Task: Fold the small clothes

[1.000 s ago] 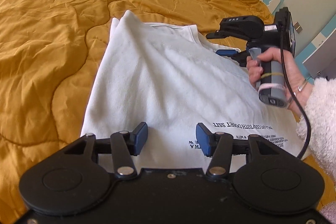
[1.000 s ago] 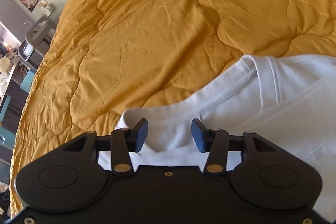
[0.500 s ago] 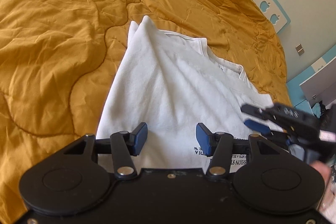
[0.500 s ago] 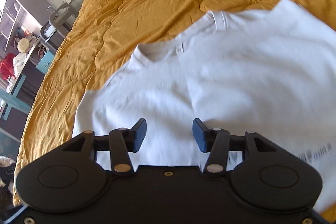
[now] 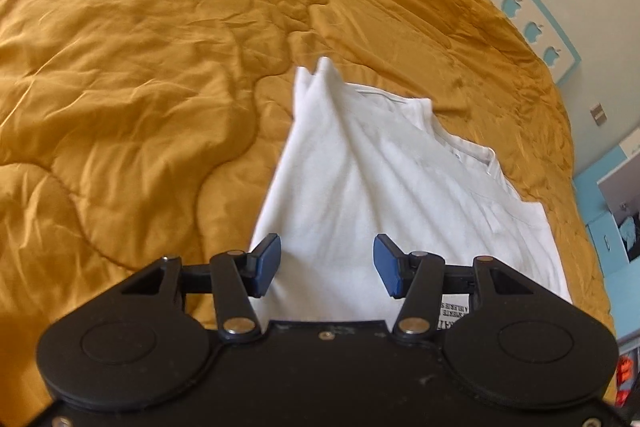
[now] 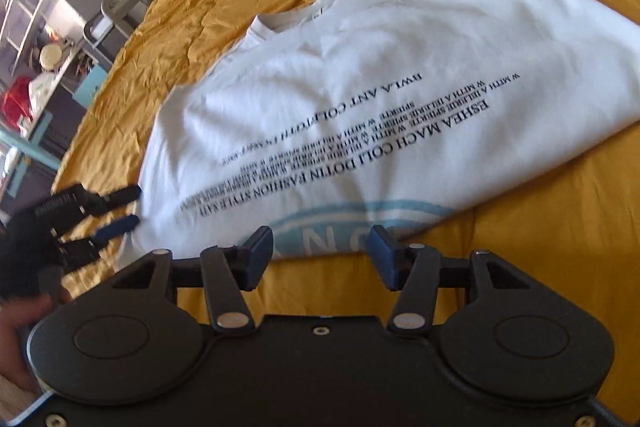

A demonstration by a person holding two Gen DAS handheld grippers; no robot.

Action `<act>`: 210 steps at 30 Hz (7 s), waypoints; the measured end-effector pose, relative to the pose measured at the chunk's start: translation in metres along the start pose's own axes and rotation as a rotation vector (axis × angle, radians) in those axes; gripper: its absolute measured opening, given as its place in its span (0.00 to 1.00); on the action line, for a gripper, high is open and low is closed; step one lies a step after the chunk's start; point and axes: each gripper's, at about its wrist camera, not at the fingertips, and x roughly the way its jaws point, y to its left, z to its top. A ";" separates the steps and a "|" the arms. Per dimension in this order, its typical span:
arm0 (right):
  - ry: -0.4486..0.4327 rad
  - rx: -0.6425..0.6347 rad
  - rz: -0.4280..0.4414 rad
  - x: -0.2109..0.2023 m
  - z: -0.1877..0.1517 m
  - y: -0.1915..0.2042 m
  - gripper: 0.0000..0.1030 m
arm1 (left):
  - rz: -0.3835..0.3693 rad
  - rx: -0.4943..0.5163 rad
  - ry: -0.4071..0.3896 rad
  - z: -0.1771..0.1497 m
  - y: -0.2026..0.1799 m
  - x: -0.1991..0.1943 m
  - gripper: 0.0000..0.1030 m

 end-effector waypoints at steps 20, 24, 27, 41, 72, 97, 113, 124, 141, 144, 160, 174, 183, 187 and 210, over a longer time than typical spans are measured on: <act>-0.064 -1.135 -0.164 0.050 -0.066 0.193 0.56 | 0.007 -0.307 -0.140 0.021 0.066 -0.038 0.53; -0.112 -1.265 -0.194 0.067 -0.082 0.206 0.53 | 0.006 -0.342 -0.150 0.021 0.077 -0.042 0.53; -0.147 -1.304 -0.194 0.076 -0.086 0.219 0.51 | 0.008 -0.358 -0.165 0.021 0.082 -0.045 0.53; -0.243 -1.334 -0.183 0.089 -0.100 0.232 0.28 | -0.004 -0.296 -0.130 0.025 0.081 -0.036 0.53; -0.195 -1.005 0.064 0.080 -0.061 0.205 0.14 | -0.317 -0.250 0.094 0.121 0.038 0.131 0.41; -0.425 -0.520 -0.102 -0.066 0.029 0.086 0.06 | -0.323 0.048 0.094 0.122 -0.212 0.117 0.11; -0.426 0.005 -0.314 -0.095 0.067 -0.059 0.06 | -0.333 0.275 0.201 0.033 -0.370 0.222 0.11; -0.358 0.168 -0.357 -0.088 0.066 -0.095 0.06 | -0.287 0.321 0.269 -0.002 -0.394 0.270 0.11; -0.328 0.223 -0.409 -0.082 0.067 -0.105 0.06 | -0.283 0.324 0.277 -0.009 -0.391 0.285 0.18; -0.323 0.230 -0.416 -0.080 0.067 -0.107 0.06 | -0.299 0.333 0.265 -0.009 -0.393 0.284 0.20; -0.501 0.300 -0.387 -0.140 0.071 -0.116 0.18 | -0.364 0.349 0.111 0.022 -0.309 0.113 0.33; -0.173 0.218 -0.023 -0.092 0.116 -0.128 0.41 | -0.167 0.884 0.100 -0.124 -0.231 0.020 0.35; -0.129 0.318 -0.019 -0.077 0.105 -0.149 0.41 | -0.043 1.025 0.061 -0.150 -0.222 0.038 0.25; -0.108 0.274 -0.026 -0.071 0.108 -0.148 0.41 | -0.029 0.984 0.072 -0.149 -0.226 0.052 0.07; -0.173 0.363 -0.039 -0.091 0.119 -0.164 0.43 | -0.005 0.810 -0.003 -0.118 -0.231 0.009 0.18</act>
